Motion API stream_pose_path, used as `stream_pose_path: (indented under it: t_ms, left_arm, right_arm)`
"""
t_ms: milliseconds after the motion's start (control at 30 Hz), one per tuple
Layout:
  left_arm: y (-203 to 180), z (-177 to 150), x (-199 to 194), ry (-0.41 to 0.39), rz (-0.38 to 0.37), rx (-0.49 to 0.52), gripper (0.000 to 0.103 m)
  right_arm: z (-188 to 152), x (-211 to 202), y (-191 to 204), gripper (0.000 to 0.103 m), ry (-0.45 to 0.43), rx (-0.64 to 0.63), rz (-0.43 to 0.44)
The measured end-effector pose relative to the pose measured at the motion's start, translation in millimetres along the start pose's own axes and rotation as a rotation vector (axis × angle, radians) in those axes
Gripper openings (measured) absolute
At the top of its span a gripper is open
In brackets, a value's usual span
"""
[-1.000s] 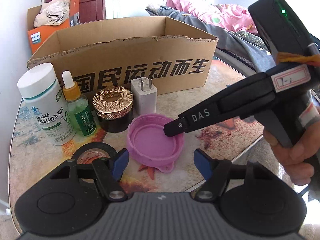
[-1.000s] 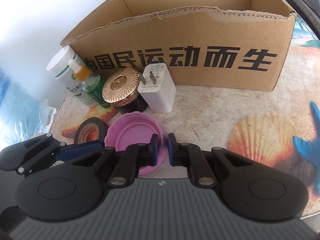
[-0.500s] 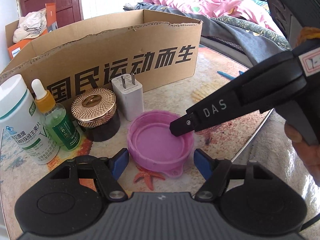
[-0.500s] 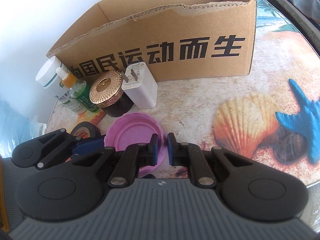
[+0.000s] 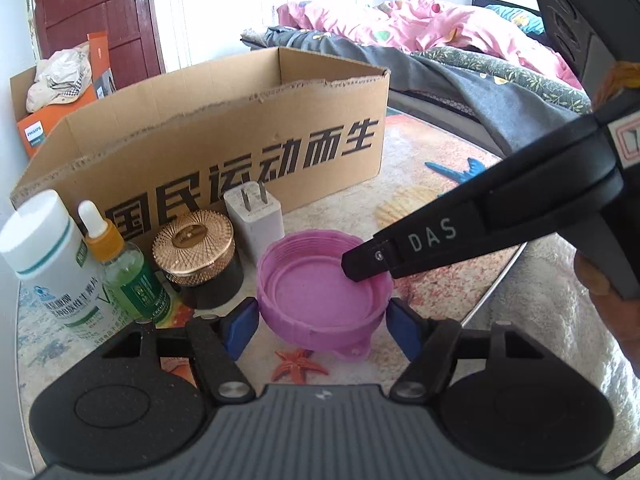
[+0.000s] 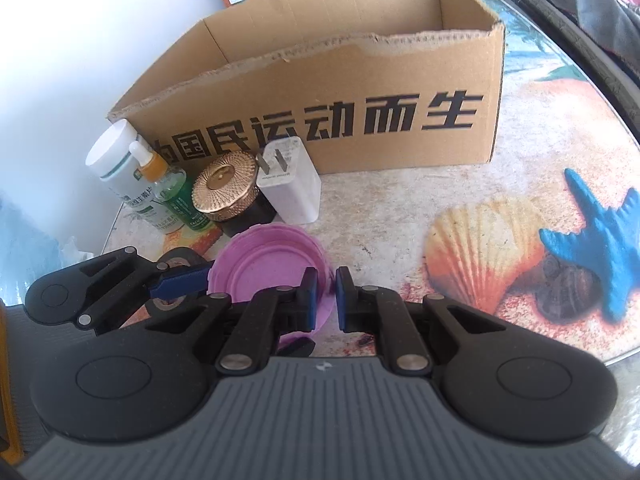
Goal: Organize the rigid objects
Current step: 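Carry the pink bowl into the box and open the right gripper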
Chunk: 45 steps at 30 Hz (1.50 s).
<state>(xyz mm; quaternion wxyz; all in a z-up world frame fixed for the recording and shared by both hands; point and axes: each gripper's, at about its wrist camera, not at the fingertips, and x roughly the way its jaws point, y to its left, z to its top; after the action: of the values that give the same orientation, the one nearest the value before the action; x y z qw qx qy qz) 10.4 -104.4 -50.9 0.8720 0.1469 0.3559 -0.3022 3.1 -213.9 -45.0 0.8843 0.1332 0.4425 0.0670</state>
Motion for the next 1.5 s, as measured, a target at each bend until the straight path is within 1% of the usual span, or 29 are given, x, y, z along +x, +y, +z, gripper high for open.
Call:
stream_pose_path:
  t_ms: [67,133,300,400,467,567,700,800,900,1067,1133,1267,1500]
  left_arm:
    - [-2.5,7.3,-15.1,-0.040,0.015,0.006,0.071]
    - [-3.3,17.1,-33.3,-0.084,0.037,0.010,0.071]
    - [7.7,54.5,-68.1,-0.156,0.076,-0.019,0.071]
    - [20.2,77.2,-77.7,-0.180,0.110,-0.041,0.071]
    - [30.5,91.2,-78.0,-0.170,0.133,-0.055,0.071]
    - [48.5,111.1,-67.3,-0.119,0.149,-0.087,0.071]
    - [80.5,126.8,-41.0,0.004,0.140,-0.147,0.071]
    - [105.3,136.0,-16.5,0.104,0.126,-0.188,0.071]
    - [122.4,144.8,6.0,0.183,0.134,-0.197,0.071]
    - [156.9,154.8,45.2,0.315,0.078,-0.271,0.071]
    - [165.4,156.0,58.8,0.354,0.062,-0.288,0.071]
    - [171.3,154.3,81.6,0.420,0.060,-0.273,0.071]
    - [172.4,148.2,110.8,0.547,0.059,-0.264,0.071]
  right_arm:
    - [5.3,-17.6,8.4,0.009,-0.041,-0.027,-0.002]
    - [14.7,-36.3,15.0,0.009,-0.082,-0.047,0.013]
    - [52.6,-72.4,35.1,0.009,-0.168,-0.124,0.050]
    - [81.8,-79.4,43.8,0.010,-0.190,-0.165,0.088]
    - [102.6,-75.4,46.0,0.010,-0.176,-0.180,0.122]
    - [134.3,-56.9,45.0,0.010,-0.117,-0.181,0.171]
    - [177.7,-13.3,41.6,0.011,0.028,-0.151,0.229]
    - [199.7,17.8,42.2,0.011,0.114,-0.157,0.242]
    - [214.7,47.9,46.0,0.011,0.182,-0.169,0.251]
    - [228.4,91.9,40.7,0.011,0.290,-0.154,0.268]
    - [231.2,108.6,34.6,0.011,0.333,-0.148,0.273]
    - [235.2,141.8,26.0,0.011,0.431,-0.136,0.282]
    - [223.6,186.6,18.8,0.011,0.554,-0.134,0.322]
